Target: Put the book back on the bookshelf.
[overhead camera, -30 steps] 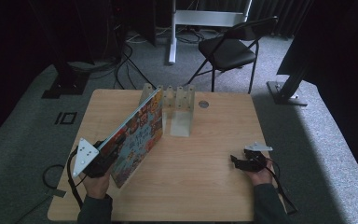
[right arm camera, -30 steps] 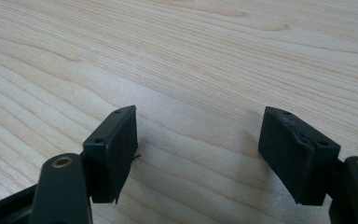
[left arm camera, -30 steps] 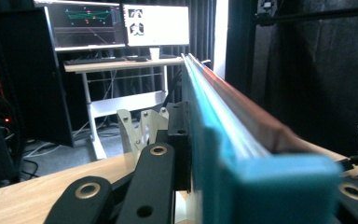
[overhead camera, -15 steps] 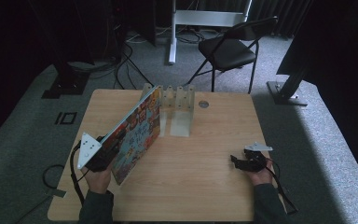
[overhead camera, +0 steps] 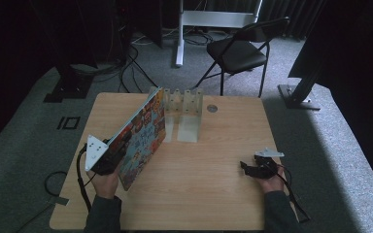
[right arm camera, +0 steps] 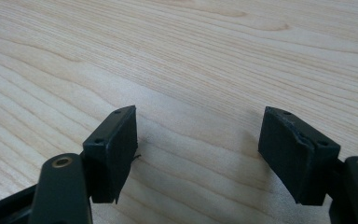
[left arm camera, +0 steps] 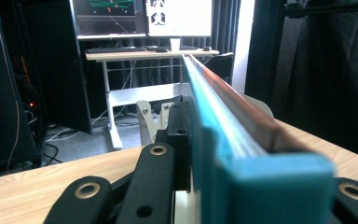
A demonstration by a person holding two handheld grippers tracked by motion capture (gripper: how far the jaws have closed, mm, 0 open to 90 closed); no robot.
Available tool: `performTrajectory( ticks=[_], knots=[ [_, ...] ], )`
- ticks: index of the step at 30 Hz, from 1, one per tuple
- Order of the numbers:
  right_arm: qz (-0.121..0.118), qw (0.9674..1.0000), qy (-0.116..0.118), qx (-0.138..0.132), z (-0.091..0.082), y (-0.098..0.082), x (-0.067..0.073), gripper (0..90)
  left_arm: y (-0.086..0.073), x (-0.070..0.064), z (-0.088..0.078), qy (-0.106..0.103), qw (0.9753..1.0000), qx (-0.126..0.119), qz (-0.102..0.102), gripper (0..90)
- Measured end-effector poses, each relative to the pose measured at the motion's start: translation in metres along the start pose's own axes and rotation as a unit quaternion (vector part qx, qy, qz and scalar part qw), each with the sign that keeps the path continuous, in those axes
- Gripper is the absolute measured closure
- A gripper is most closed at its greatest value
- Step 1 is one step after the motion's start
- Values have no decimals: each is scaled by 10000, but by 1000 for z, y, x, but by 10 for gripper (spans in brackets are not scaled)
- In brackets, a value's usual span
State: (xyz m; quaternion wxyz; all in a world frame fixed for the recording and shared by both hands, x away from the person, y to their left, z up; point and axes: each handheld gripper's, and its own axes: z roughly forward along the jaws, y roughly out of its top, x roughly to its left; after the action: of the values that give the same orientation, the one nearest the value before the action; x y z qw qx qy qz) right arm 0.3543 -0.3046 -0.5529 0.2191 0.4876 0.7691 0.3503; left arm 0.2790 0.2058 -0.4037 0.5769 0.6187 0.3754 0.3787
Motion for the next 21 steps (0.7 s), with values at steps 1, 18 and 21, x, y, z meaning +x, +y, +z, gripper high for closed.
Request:
performTrajectory(
  ticks=[1, 18, 21],
  knots=[
    [0, 10000, 0, 1, 0, 0, 0, 278, 0, 0, 0, 10, 10000, 8, 3, 802],
    [4, 10000, 5, 0, 0, 0, 0, 278, 2, -5, 11, 267, 9996, 44, 9, 800],
    [3, 10000, 5, 0, 0, 0, 0, 278, 2, -5, 12, 309, 9995, 36, -18, 800]
  ],
)
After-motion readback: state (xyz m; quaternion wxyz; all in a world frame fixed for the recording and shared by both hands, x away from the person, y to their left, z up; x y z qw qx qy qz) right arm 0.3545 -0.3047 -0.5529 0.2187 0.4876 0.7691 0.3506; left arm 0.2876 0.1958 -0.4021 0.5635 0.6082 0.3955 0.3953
